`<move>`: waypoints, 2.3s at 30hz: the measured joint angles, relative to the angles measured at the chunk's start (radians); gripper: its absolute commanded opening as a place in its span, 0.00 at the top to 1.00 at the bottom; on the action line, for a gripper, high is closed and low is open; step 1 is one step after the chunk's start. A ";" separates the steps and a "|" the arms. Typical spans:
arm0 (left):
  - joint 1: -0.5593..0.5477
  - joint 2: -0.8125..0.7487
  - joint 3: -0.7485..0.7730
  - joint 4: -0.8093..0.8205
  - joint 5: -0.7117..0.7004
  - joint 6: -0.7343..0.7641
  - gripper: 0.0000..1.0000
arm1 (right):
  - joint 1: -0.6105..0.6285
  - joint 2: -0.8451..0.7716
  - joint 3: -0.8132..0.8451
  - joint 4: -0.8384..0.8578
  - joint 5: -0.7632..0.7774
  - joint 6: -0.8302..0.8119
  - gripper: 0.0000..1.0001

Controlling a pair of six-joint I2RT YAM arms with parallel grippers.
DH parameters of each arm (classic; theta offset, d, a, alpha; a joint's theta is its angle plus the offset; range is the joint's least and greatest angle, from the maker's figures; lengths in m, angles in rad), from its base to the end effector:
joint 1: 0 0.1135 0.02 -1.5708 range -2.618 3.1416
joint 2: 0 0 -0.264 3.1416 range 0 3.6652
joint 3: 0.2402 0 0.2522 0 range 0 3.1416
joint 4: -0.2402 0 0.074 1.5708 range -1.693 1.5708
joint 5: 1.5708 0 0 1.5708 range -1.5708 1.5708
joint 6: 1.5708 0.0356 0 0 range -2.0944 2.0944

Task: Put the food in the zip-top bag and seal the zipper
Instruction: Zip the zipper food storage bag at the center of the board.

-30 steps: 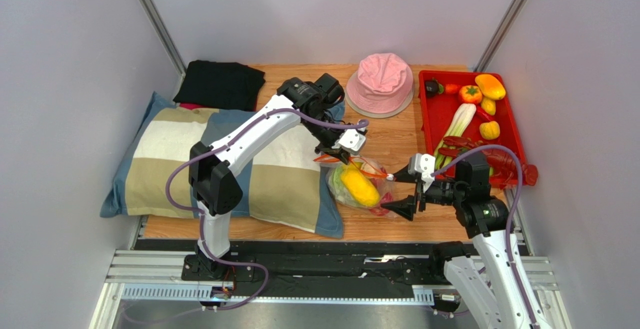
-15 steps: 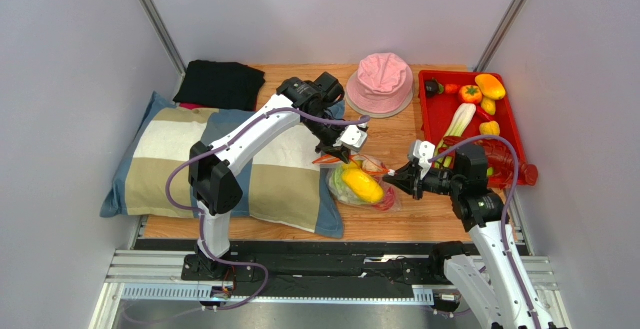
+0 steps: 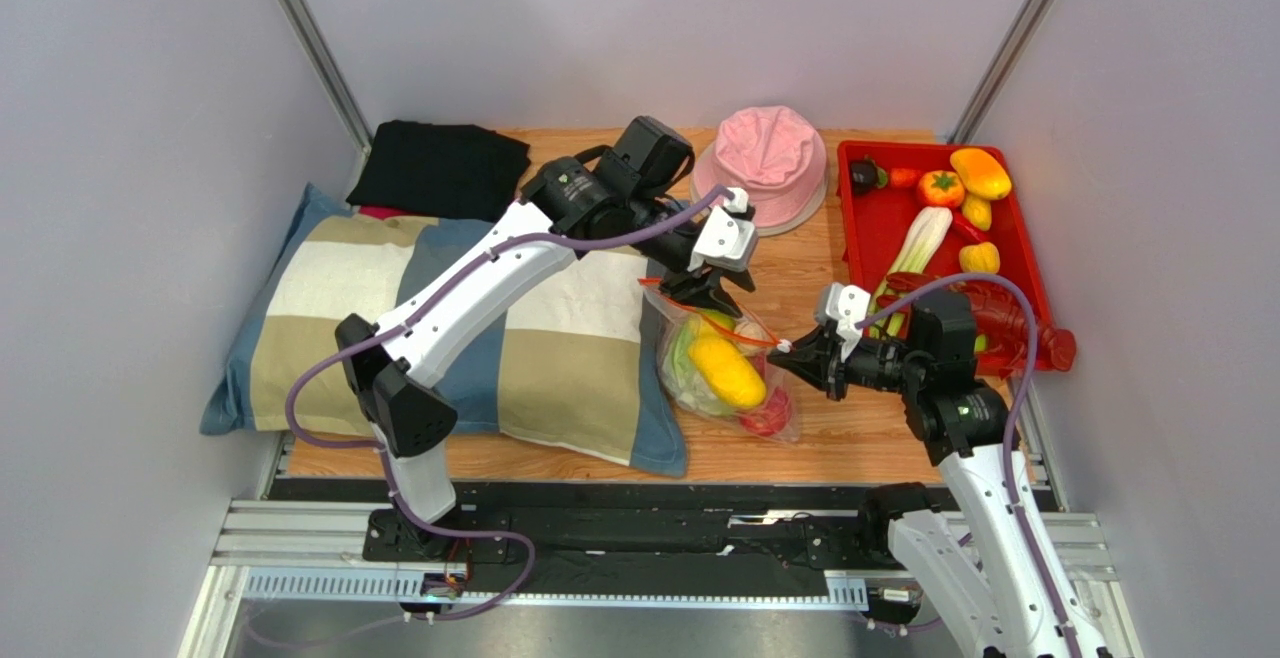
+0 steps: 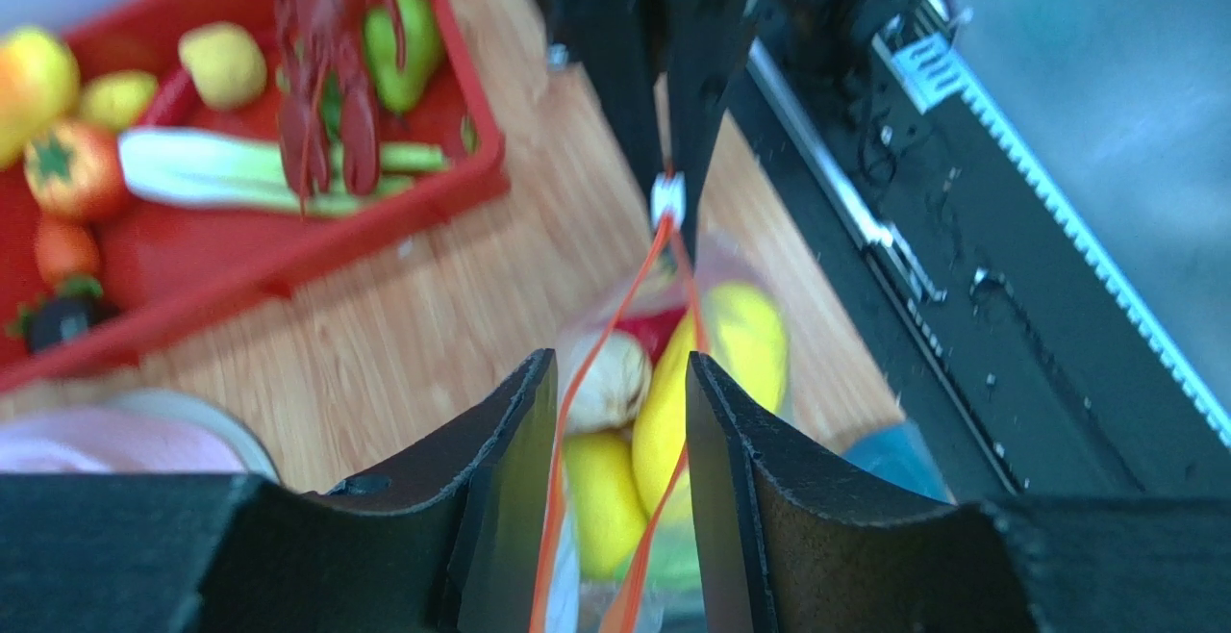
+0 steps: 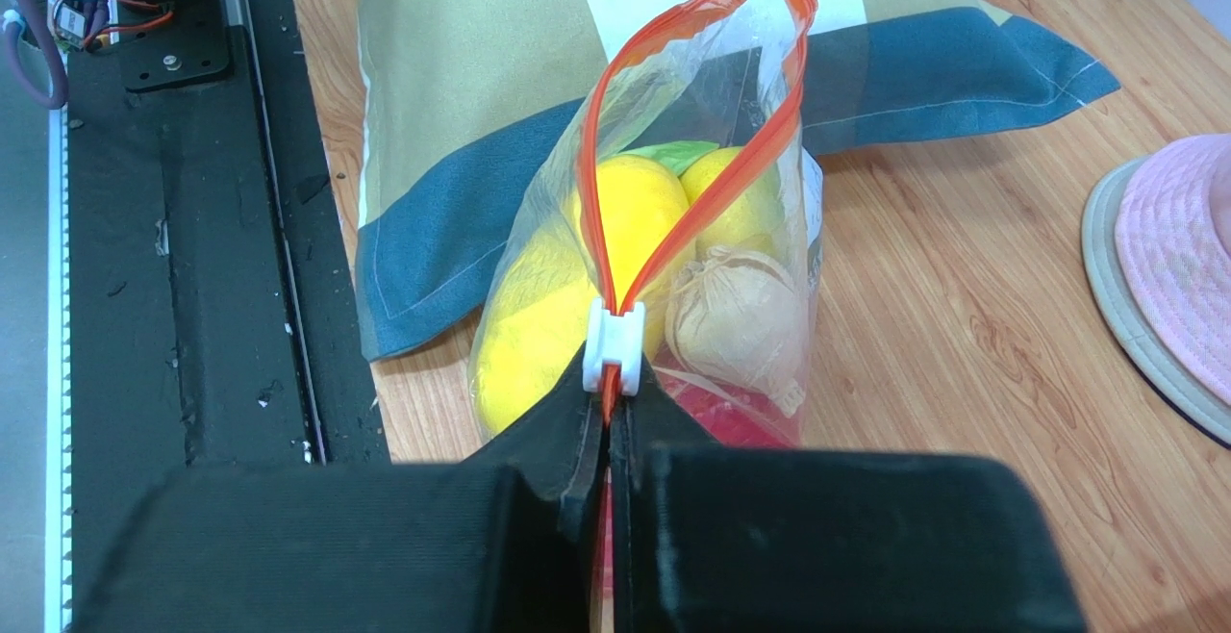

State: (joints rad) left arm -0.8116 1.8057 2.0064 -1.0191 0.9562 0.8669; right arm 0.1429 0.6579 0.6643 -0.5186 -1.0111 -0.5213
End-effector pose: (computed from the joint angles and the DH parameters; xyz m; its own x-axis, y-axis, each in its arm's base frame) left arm 0.2364 -0.2914 0.4089 0.2866 0.3366 -0.8970 0.9025 -0.4090 0.1349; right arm 0.1310 0.0493 0.2910 -0.0189 -0.2698 -0.9627 -0.9412 0.3297 -0.0739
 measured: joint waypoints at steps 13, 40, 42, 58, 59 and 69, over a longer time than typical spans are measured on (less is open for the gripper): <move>-0.146 0.003 -0.048 0.154 -0.091 -0.071 0.50 | 0.000 -0.018 0.000 0.000 0.008 0.001 1.00; -0.179 0.072 -0.082 0.208 -0.168 -0.097 0.94 | 0.000 -0.015 0.000 0.007 0.050 0.008 1.00; -0.171 0.072 -0.090 0.209 -0.164 -0.094 0.93 | 0.000 -0.015 0.000 -0.005 0.053 0.001 1.00; -0.006 0.066 -0.217 0.140 -0.134 -0.046 0.91 | -0.019 -0.066 0.000 -0.069 0.132 -0.011 1.00; 0.006 0.062 -0.236 0.136 -0.137 -0.042 0.91 | -0.023 -0.070 0.000 -0.075 0.133 -0.013 1.00; 0.161 0.022 -0.330 0.086 -0.199 0.003 0.88 | -0.072 -0.080 0.019 -0.125 0.168 -0.021 1.00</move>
State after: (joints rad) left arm -0.6502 1.8278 1.6760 -0.9329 0.7574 0.8700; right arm 0.0704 0.5774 0.6838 -0.6434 -0.8433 -0.5426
